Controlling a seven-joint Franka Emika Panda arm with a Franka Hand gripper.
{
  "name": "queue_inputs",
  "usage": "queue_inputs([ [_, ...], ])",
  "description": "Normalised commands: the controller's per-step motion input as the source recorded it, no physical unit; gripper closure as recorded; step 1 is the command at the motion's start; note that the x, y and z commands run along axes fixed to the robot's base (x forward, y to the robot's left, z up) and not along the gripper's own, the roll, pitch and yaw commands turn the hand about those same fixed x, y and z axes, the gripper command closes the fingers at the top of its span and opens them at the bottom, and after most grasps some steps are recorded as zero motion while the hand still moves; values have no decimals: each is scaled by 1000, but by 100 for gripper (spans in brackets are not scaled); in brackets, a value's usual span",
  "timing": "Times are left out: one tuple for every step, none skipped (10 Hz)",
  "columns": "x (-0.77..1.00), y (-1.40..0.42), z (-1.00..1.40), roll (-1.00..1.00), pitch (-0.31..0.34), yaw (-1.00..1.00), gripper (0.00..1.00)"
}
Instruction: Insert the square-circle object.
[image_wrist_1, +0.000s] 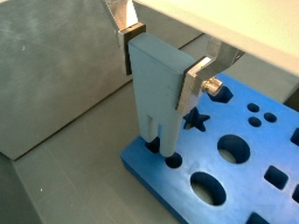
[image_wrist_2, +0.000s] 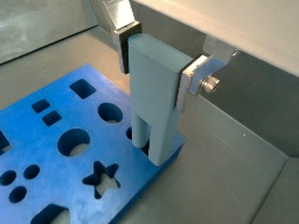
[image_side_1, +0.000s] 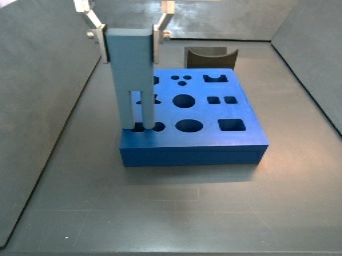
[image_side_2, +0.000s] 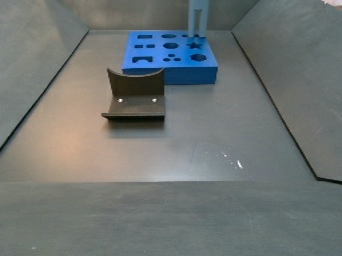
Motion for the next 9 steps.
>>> queue_inputs([
  [280,-34,-220,0,29,0,100],
  [323,-6,-294,0,39,0,100],
  [323,0,-326,0,36,0,100],
  [337,0,-329,0,36,0,100],
  [186,0,-369,0,0,0,100],
  [86,0,-377,0,0,0,100],
  [34,0,-383,0,0,0,100],
  [-26,0,-420,0,-113,0,100],
  [-169,0,-380,0,-160,0,100],
])
